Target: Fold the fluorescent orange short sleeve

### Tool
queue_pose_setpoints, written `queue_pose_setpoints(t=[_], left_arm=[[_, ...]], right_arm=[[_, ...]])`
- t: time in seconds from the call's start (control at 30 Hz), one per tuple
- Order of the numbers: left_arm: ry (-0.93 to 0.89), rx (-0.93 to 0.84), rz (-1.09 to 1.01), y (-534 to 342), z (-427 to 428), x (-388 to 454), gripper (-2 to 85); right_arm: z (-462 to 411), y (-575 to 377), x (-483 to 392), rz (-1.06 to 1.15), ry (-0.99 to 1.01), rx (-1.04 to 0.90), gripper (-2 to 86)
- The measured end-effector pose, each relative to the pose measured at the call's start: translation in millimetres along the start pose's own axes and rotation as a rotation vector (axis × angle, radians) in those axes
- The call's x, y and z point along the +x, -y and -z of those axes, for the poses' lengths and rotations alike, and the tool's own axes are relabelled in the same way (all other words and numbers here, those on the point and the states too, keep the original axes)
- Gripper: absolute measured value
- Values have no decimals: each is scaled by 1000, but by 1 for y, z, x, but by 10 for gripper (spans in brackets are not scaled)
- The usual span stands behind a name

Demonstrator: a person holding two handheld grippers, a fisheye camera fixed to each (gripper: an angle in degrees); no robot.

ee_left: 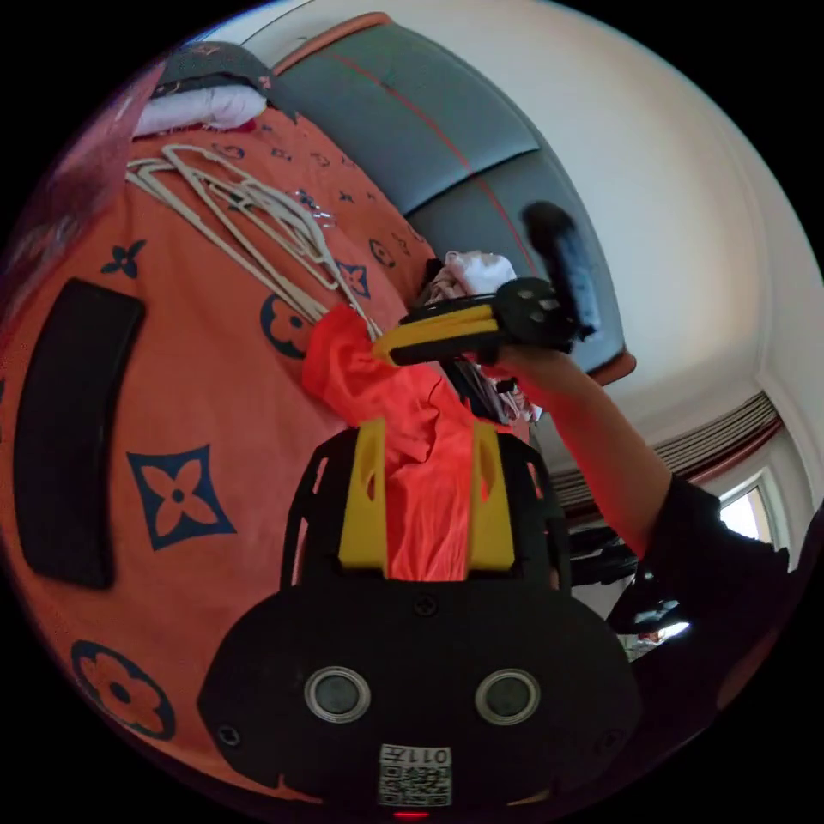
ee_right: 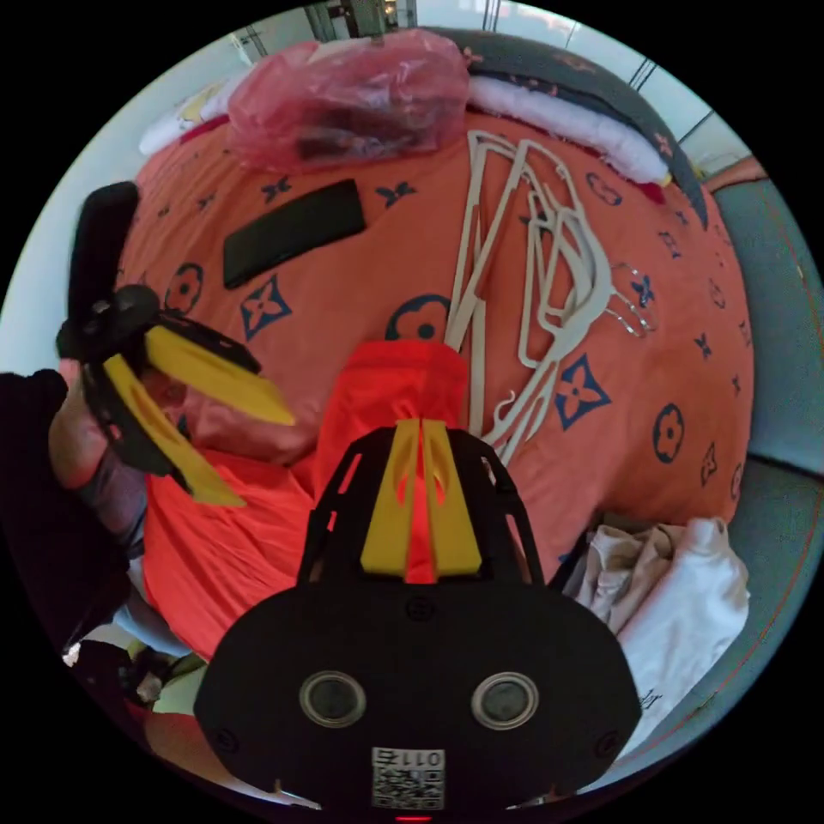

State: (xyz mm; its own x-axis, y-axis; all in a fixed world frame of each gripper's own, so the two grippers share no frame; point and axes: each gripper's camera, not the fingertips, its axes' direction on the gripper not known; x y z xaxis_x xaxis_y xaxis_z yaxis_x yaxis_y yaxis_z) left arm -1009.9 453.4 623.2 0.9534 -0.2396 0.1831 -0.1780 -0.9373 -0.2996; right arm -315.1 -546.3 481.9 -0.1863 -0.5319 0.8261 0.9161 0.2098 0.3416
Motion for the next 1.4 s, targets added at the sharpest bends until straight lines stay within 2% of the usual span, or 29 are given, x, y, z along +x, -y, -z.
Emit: queue_pose_setpoints(t=[0.23,0.43,0.57,0.63,0.7,0.8,0.9,0.93,1.0,1.1,1.17,1.3,1.33,1.4], left_arm=[[-151,227,237,-10,-9,-38,147],[-136,103,195,-3,-62,-36,133],[-207,151,167,-4,-92,-34,97],[-353,127,172,-7,-112,-38,36],[-258,250,171,-13,-106,-30,20],[-95,305,89,-14,-93,7,9],[268,339,48,-26,-97,39,6],[303,345,116,-30,-104,34,6],[218,388,260,-40,-109,15,6],[191,552,364,-59,-106,12,6],[238,607,309,-60,-106,27,6],[200,606,74,-58,-129,73,3],[148,531,10,-54,-146,83,2],[48,367,-12,-48,-180,87,1]], right_arm=[[49,-77,-10,-122,70,412,11],[57,-111,-25,-136,126,557,9],[42,-122,-29,-185,128,487,10],[25,-126,-26,-281,114,418,11],[13,-129,-24,-369,54,375,11],[4,-120,-30,-344,19,388,11],[-11,-102,-35,-328,-78,392,10],[-22,-96,-30,-379,-69,324,9],[-30,-95,-22,-427,-93,244,11],[-6,-118,-6,-524,-168,336,15],[9,-133,-1,-506,-70,381,14],[5,-162,-22,-229,407,340,5],[-6,-165,-31,-208,449,266,3],[-25,-171,-42,-255,321,176,2]])
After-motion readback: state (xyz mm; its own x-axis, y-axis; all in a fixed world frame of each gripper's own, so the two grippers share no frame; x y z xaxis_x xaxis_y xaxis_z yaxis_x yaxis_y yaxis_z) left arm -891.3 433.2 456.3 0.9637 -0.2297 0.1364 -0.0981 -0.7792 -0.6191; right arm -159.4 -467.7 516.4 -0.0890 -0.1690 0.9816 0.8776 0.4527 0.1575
